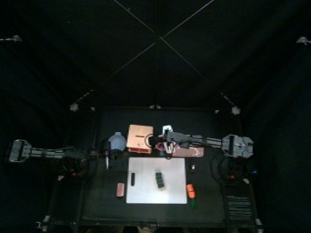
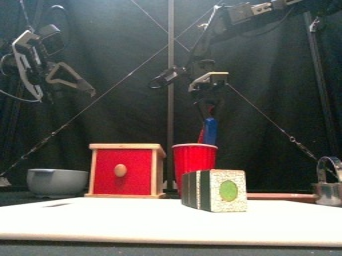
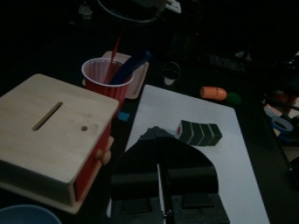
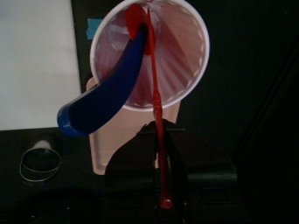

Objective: Place sushi on board then cut the sushi with the knife then place the pieces on the plate
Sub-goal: Grasp knife edge with left hand

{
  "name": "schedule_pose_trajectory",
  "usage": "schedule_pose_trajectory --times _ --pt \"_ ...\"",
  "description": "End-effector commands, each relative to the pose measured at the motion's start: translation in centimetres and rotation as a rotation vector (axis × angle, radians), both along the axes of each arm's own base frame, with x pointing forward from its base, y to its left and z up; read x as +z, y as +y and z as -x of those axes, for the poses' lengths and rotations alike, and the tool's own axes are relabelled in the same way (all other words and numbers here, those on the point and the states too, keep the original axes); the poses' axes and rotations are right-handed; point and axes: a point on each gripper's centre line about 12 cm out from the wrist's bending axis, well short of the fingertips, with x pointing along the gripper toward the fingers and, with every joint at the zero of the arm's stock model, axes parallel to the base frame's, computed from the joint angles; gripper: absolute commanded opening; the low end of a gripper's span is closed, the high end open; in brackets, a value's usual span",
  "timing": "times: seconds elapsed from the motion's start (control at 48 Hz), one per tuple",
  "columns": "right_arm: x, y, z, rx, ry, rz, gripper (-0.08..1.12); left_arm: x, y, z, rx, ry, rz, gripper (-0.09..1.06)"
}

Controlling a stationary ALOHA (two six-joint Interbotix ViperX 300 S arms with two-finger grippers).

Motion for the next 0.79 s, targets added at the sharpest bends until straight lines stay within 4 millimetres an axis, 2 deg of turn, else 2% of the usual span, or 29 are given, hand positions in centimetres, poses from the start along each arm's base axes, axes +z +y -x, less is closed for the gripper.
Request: schedule_pose_trajectory --times 0.021,0.208,0.458,0.792 --pt "2.7 -0.6 0.2 -0.023 -0.075 0.006 0.38 0.4 0.1 -0.3 0.004 -0.012 -0.002 -0.03" --pt "5.2 -1.1 0.3 -0.059 -0.132 -0.011 0.38 0.4 0.1 -0.2 0.004 -0.012 0.0 -0.03" --pt "10.0 -1.5 1.5 -0.106 -0.265 -0.027 0.38 0.4 0.1 -0.2 0.004 -0.012 0.0 -0.03" --pt "16.4 -0.1 5.1 -0.163 -0.488 -0.017 0.38 0.9 0.1 -0.4 0.004 -0.03 -0.007 -0.03"
